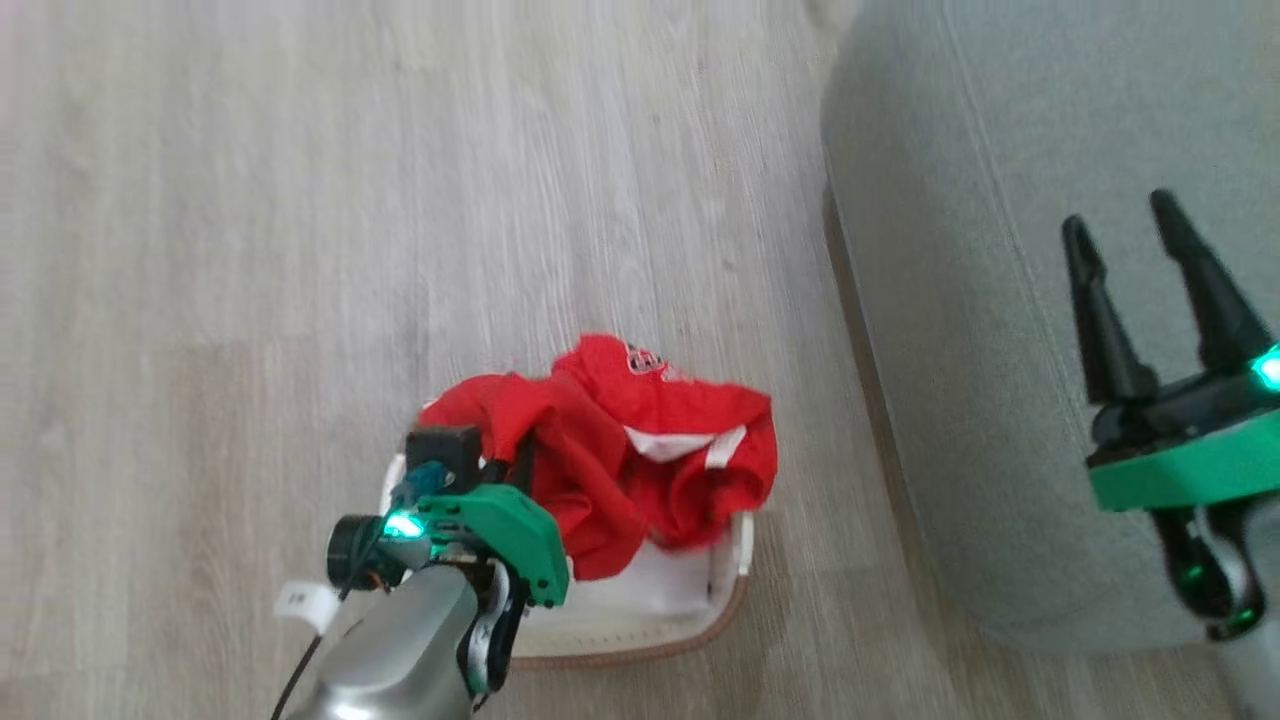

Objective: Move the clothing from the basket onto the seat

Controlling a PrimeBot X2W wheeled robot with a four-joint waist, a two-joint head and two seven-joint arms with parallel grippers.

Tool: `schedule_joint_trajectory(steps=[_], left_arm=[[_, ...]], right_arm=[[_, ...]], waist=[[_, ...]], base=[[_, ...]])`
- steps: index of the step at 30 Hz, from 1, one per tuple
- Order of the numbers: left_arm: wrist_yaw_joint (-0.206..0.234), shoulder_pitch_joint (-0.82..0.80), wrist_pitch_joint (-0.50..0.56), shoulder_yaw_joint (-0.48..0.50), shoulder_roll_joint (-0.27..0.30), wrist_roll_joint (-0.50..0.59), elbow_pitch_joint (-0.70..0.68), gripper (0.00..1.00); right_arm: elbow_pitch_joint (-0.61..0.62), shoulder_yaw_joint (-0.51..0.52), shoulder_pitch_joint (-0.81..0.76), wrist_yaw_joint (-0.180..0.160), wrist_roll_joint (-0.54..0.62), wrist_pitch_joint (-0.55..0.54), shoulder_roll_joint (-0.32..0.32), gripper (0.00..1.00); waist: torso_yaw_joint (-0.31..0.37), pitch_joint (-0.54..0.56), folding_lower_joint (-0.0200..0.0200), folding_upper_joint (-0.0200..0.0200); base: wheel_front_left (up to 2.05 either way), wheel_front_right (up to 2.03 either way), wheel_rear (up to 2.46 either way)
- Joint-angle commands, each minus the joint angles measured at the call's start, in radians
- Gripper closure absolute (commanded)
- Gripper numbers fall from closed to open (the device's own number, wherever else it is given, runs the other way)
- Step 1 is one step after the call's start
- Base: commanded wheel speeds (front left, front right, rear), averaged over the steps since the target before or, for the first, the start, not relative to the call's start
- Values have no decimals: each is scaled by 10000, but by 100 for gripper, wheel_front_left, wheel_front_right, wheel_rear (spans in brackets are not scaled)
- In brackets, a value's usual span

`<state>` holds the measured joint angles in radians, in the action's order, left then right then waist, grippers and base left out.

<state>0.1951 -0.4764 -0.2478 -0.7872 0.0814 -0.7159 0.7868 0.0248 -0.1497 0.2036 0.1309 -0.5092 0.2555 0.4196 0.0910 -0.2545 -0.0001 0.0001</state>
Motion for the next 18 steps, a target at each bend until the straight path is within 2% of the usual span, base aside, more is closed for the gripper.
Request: schedule_joint_trajectory(steps=[1,10,18], left_arm=[[74,-87,-138,402,191,164,-393,100],[118,658,-138,1684,441,1624,-2873,100],[79,655,-136,1763,786,2270,-4445,100]], right_arm=[[262,-151,-96,-2,114,63,90,0],[45,-312,-505,-2,251,63,-217,0],[-131,-491,-800,-2,356,63,-387,0]], waist=[[-198,382,1,-1],[-281,1100,1,-1],[-238,1684,1,-1]], base=[[0,0,0],[0,0,0],[0,0,0]])
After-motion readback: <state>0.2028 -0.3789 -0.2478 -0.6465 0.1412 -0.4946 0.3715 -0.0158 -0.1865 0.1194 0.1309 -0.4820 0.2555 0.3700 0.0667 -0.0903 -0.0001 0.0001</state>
